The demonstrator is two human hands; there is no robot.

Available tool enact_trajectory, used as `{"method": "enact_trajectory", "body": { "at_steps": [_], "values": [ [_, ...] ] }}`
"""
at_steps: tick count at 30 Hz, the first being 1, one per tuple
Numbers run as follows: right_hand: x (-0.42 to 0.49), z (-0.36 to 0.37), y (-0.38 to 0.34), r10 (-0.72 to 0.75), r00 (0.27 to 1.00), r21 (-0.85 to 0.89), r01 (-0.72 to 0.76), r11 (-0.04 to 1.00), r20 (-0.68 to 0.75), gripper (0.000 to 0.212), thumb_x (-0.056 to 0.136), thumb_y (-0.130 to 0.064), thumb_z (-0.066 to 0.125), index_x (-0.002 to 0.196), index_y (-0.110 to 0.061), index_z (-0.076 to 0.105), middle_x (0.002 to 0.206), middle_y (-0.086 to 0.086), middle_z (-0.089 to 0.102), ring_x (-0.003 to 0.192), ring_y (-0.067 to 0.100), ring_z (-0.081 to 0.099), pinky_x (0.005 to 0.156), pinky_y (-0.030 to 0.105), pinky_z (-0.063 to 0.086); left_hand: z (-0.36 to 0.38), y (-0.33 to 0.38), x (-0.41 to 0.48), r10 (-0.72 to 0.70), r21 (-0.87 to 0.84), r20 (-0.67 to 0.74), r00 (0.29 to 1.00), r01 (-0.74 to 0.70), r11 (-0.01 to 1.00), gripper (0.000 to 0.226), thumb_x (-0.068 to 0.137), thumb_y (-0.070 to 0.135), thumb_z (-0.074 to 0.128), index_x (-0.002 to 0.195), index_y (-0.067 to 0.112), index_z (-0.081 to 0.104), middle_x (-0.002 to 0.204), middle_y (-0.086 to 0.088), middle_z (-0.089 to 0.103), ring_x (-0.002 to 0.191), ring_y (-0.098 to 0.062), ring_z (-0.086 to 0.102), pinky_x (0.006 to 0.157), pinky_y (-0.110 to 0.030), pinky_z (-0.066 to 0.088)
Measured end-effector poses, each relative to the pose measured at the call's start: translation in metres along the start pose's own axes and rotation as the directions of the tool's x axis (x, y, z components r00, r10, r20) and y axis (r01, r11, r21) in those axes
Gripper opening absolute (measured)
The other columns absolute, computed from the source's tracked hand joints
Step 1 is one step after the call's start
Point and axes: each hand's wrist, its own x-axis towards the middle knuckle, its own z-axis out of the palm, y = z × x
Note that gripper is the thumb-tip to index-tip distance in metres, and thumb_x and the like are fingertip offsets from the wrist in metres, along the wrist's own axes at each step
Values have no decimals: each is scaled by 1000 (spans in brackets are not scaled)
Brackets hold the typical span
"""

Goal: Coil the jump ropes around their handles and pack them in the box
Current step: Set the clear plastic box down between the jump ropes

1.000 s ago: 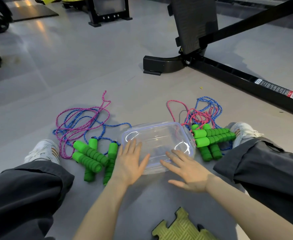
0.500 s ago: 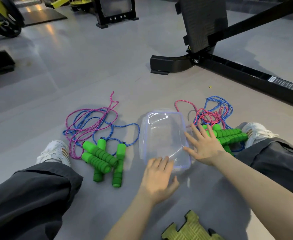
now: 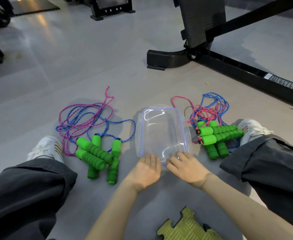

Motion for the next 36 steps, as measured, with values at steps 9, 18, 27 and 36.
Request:
{"method": "enact_trajectory", "body": {
  "at_steps": [9, 18, 27, 36],
  "values": [
    [8, -9, 9, -229, 960, -36, 237, 971, 164, 40, 89, -9, 36, 71, -9, 72, 65, 6, 64, 48, 19, 52, 45, 22, 42, -18, -7, 9, 226, 120, 231, 946, -258, 959, 37, 41, 30, 84, 76, 20, 79, 68, -8, 72, 54, -20, 67, 50, -21, 46],
    [-2, -19, 16, 111, 974, 273, -163, 948, 196, 55, 98, -48, 28, 98, -12, 70, 102, 10, 68, 89, 28, 62, 87, 39, 49, -15, -17, 10, -114, -314, 60, 992, 127, 941, 60, 88, 56, 38, 83, 8, 74, 76, -8, 68, 67, -23, 65, 67, -31, 49],
    [18, -4, 37, 617, 461, 130, -854, 504, 638, 49, 99, -32, 33, 146, -18, 31, 147, 18, 33, 131, 37, 36, 108, 41, 29, -10, -27, 20, -519, -460, 465, 717, 697, 551, 54, 104, 36, 27, 153, 20, 13, 156, -26, -7, 145, -37, 8, 115, -40, 18],
    [32, -1, 48, 687, 121, 534, -729, -429, 717, 54, 63, -4, 68, 116, -10, 57, 108, 20, 60, 91, 29, 60, 77, 38, 54, -6, -16, 11, -416, -607, 397, 818, 574, 550, 59, 101, 43, 13, 153, 18, 2, 157, -9, -22, 146, -21, -16, 112, -23, 18]
  ]
}}
